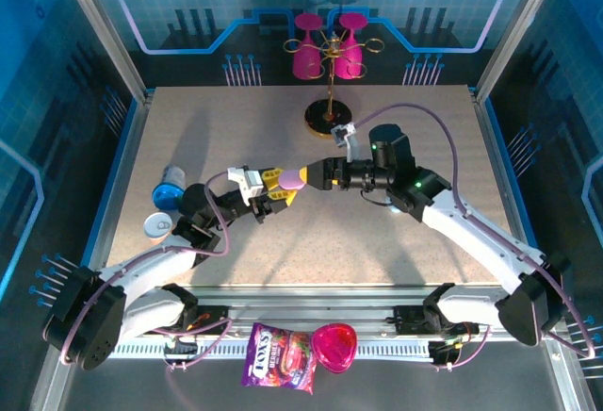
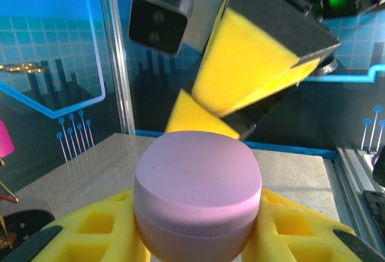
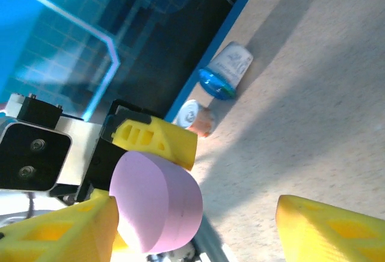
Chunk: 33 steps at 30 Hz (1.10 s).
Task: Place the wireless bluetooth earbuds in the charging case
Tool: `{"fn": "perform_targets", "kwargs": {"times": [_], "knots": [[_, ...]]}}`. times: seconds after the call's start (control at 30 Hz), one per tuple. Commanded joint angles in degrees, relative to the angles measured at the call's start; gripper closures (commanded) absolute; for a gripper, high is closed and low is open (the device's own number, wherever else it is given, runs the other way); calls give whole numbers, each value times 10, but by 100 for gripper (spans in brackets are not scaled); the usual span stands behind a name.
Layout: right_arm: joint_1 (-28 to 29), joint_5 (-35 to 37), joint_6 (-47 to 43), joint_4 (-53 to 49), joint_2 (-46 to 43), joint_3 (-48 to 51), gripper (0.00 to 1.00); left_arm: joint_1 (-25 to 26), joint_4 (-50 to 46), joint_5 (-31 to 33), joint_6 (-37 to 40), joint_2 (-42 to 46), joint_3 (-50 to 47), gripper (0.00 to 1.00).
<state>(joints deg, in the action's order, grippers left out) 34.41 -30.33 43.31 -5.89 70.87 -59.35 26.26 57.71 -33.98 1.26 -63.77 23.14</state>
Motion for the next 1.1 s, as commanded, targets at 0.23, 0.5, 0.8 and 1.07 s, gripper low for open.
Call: {"fn": "perform_targets", "kwargs": {"times": [0.23,0.5,0.8,1.07], "knots": [[2,-123,278,280,55,71,53,12,87,19,-13,-31,20,73],[-13,-101,264,281,43,86,80,12,62,29,-17,-25,17,56],[-91,15,106,219,18,172,77,46,-233,150,66,69,-2,4],[-117,130,-5,136,94,209,76,100,-353,160,97,58,4,1]]}}
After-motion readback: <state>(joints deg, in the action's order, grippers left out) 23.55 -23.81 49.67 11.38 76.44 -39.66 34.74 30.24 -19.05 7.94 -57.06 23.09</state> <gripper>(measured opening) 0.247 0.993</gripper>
